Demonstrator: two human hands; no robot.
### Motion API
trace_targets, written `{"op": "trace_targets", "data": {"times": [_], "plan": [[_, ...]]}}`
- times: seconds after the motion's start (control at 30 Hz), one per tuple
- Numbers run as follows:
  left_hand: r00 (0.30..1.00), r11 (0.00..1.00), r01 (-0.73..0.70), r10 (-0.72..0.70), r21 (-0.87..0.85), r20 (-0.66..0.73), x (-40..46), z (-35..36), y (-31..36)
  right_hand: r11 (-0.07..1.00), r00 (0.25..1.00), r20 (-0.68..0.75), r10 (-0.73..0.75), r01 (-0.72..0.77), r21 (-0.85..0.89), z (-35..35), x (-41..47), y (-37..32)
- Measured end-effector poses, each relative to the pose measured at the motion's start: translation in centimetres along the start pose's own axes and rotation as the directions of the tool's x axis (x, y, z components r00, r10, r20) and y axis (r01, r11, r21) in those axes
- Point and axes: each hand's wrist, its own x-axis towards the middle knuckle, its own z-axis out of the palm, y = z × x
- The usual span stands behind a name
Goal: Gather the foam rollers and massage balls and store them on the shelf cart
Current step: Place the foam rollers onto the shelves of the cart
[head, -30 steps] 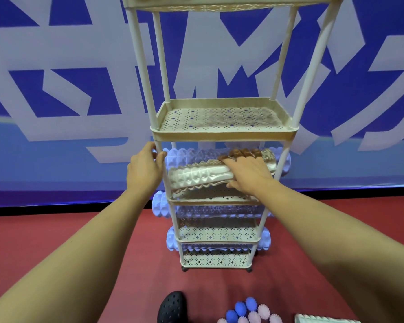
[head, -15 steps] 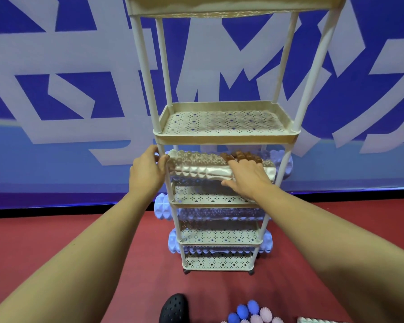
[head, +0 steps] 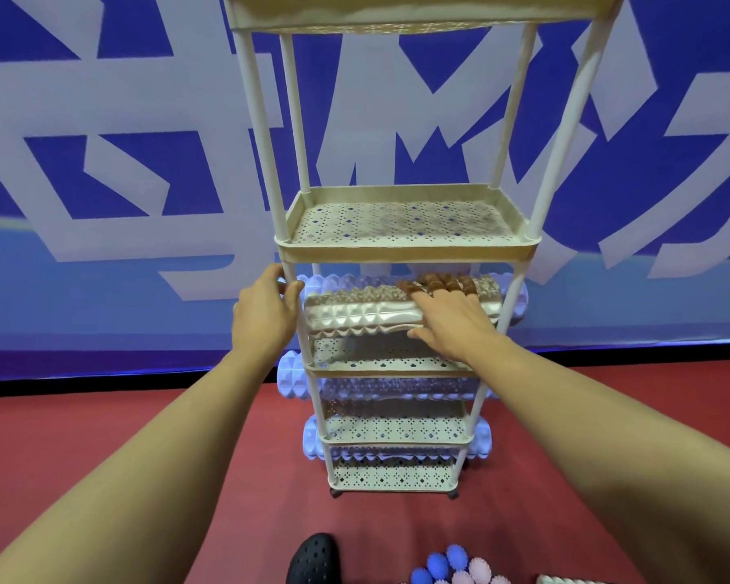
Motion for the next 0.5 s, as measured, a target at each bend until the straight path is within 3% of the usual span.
{"op": "trace_targets", "data": {"times": [0.2, 0.37, 0.5], "plan": [[1.0, 1.0, 0.024, -0.023, -0.016, 0.019, -0.3, -0.1, 0.3, 1.0, 1.0, 0.019, 0.015, -0.015, -0.014, 0.0, 0.0, 0.0], [0.987, 0.967, 0.144, -0.125, -0.211, 0.102, -0.8, 0.1, -0.3, 0.993, 1.0, 0.014, -0.023, 0.024, -0.114, 0.5, -0.3, 0.3], [0.982, 0.961, 0.159, -0.131, -0.228, 0.133, -2.0, 0.9, -0.3, 0.99, 0.999, -0.022, -0.029, 0.026, -0.137, 1.2, -0.6, 0.2]]}}
